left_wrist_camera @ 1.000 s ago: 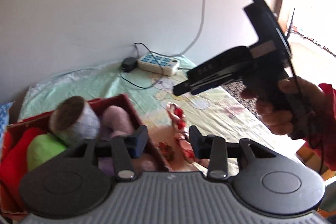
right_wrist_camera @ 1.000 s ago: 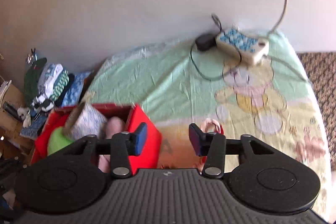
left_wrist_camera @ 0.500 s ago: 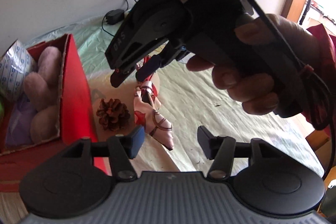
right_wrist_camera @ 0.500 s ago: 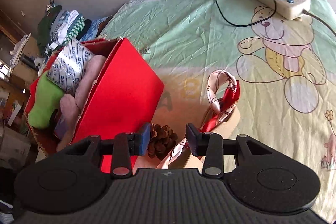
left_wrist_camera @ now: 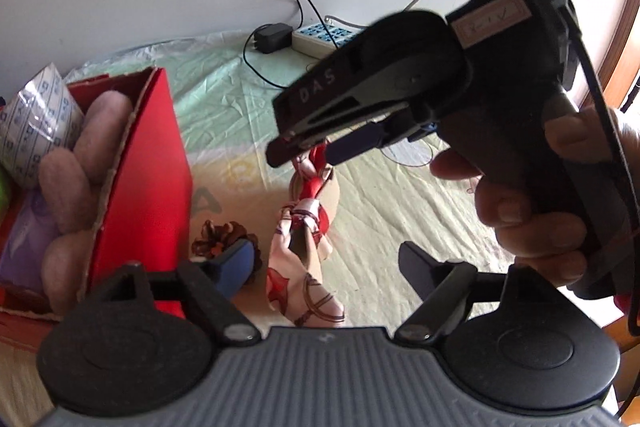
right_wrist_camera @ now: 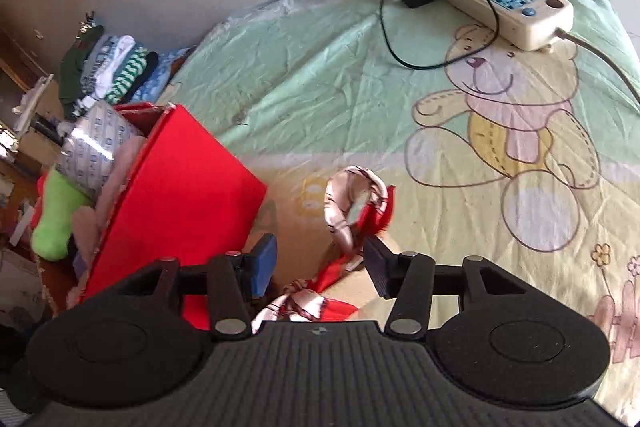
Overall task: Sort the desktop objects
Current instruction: 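Move the right gripper down to the brown pine cone beside the box, then close the right gripper on the pine cone and lift it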
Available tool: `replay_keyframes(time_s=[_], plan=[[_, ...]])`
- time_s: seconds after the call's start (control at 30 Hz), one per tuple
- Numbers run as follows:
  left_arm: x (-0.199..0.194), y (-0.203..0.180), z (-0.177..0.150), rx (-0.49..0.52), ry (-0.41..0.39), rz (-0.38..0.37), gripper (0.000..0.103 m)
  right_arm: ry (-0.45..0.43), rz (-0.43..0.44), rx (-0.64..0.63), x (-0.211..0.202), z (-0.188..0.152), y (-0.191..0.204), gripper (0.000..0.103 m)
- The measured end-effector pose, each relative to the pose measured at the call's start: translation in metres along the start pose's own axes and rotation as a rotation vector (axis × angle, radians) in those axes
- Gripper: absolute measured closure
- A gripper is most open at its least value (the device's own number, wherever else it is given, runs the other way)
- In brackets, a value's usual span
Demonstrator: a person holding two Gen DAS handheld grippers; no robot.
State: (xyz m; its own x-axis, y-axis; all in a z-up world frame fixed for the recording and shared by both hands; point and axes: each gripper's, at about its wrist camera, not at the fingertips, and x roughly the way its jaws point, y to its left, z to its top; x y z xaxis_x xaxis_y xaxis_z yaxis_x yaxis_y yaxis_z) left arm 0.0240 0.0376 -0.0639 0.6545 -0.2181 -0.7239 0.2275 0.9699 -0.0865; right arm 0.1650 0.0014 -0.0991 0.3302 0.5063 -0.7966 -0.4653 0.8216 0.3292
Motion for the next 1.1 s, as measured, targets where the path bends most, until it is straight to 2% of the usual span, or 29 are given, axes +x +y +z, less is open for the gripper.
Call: replay_keyframes(time_s=[0.17,0.3,0.37,0.53,0.7,0.87,0.97,1.1], plan=[[0.012,0.007,-0.013,-0.067,0.058,-0.003,0.022,0.046,0.059,-0.120,0.017,0.005,0.017,0.052],[0.016,0.004,-0.022,-0.060,0.081,0.020,0.020,0.083,0.106,-0.217,0.030,0.010,0.031,0.052],[0.016,0.004,-0.023,-0.067,0.078,0.028,0.019,0.099,0.095,-0.260,0.038,0.010,0.034,0.049],[0.019,0.012,-0.019,-0.134,0.064,-0.006,0.018,0.173,0.182,-0.231,0.040,0.008,0.023,0.051],[0.018,0.018,-0.017,-0.172,0.058,-0.062,0.015,0.206,0.187,-0.293,0.022,-0.009,0.016,0.052],[0.029,0.012,-0.019,-0.152,0.076,-0.042,0.015,0.212,0.184,-0.314,0.012,-0.023,0.010,0.053],[0.046,0.010,-0.018,-0.118,0.068,0.003,0.017,0.197,0.184,-0.286,0.010,-0.024,0.006,0.053],[0.056,0.008,-0.015,-0.068,0.044,0.037,0.012,0.181,0.175,-0.251,0.009,-0.022,0.001,0.053]])
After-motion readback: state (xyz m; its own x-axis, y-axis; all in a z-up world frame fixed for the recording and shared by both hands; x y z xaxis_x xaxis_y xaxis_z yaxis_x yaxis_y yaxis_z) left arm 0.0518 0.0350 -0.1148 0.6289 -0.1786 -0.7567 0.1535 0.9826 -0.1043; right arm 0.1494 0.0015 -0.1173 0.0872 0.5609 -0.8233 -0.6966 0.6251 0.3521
